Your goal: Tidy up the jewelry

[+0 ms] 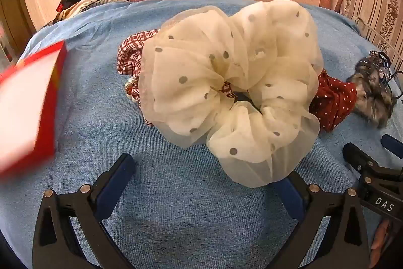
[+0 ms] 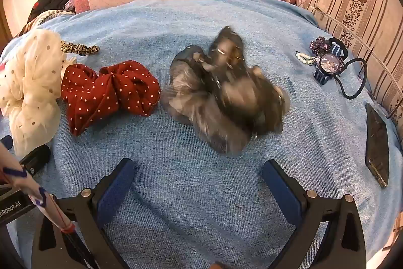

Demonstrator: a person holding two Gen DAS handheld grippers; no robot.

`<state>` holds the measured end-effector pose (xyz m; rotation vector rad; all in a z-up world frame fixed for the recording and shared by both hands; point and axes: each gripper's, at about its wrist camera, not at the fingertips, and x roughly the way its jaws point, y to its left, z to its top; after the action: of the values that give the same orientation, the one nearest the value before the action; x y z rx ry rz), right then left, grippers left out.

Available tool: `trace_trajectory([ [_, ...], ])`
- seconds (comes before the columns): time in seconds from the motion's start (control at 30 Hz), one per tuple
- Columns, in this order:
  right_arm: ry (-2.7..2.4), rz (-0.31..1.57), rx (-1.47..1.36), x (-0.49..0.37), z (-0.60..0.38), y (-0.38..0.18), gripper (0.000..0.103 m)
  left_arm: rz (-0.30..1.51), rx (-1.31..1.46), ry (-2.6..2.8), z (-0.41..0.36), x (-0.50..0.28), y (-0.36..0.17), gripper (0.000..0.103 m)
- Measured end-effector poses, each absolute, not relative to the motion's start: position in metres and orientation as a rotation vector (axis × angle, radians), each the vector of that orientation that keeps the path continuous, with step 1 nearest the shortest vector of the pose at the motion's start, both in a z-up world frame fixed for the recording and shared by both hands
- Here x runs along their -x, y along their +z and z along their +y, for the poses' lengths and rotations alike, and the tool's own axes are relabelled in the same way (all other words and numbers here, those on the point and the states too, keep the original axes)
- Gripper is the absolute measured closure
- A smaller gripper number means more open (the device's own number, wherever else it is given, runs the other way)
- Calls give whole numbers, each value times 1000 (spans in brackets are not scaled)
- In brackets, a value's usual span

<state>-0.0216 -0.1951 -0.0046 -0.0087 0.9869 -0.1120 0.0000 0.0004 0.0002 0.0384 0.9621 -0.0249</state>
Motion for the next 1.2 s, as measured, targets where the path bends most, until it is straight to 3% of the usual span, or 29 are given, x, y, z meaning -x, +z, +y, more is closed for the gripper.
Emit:
trace_trajectory([
  [1.2, -109, 995, -28, 29, -198, 3, 0, 950, -44, 14, 4, 19, 12, 0],
])
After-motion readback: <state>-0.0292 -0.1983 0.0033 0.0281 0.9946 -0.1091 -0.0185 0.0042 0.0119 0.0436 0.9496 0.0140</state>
